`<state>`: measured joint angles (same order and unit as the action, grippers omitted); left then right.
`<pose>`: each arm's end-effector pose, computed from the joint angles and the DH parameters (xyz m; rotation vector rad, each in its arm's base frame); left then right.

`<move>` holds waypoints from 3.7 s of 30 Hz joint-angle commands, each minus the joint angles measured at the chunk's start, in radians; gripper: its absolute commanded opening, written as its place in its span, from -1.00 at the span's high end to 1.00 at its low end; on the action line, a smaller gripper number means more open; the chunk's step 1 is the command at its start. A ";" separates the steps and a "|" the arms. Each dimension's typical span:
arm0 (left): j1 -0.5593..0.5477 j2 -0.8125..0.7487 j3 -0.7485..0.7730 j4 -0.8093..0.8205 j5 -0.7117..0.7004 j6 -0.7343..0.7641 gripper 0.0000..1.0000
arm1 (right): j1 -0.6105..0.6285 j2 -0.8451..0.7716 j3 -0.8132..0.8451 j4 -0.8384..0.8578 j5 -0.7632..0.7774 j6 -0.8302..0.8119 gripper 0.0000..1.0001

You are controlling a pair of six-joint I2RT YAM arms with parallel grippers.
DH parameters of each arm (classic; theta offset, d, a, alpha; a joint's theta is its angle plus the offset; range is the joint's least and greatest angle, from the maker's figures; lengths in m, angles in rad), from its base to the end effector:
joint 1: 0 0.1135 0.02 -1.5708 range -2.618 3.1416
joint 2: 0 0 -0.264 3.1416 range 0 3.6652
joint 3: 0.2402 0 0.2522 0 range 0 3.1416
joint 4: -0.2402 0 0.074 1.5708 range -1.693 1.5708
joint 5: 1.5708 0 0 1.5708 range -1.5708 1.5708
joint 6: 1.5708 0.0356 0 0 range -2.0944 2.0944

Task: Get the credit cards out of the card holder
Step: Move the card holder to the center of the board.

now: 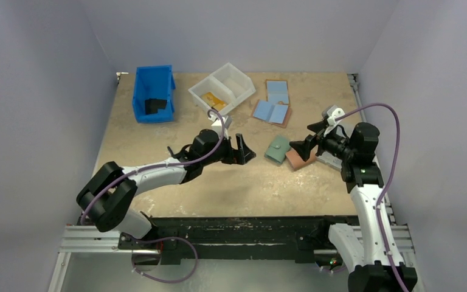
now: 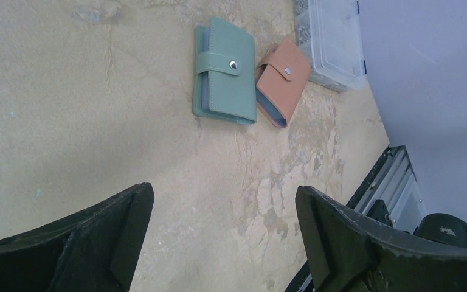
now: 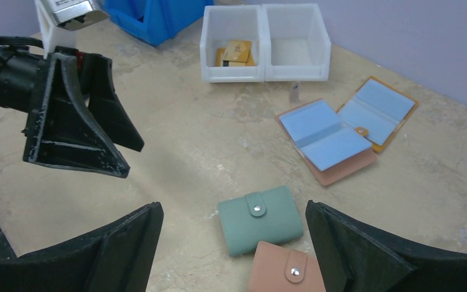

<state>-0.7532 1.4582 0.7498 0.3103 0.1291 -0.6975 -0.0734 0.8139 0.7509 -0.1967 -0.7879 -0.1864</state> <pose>0.2275 -0.2196 0.2196 0.1504 2.1217 -1.0393 0.1841 0.0118 0.3244 -0.6380 1.6653 0.5309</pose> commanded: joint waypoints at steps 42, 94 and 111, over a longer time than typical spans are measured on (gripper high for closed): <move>0.001 0.535 0.260 0.355 0.093 -0.228 -0.13 | -0.016 -0.022 -0.076 0.127 0.041 -0.004 -0.98; -0.005 0.723 0.375 0.386 0.148 -0.448 0.54 | -0.016 -0.031 -0.090 0.138 0.037 -0.009 -0.98; 0.009 0.315 -0.064 0.400 0.038 -0.368 1.00 | -0.014 -0.015 -0.085 0.076 -0.088 -0.078 -0.95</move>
<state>-0.7471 1.9358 0.8204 0.6968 0.2226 -1.0817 -0.0856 0.7975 0.6621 -0.0959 -0.7715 -0.1993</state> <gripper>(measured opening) 0.030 0.986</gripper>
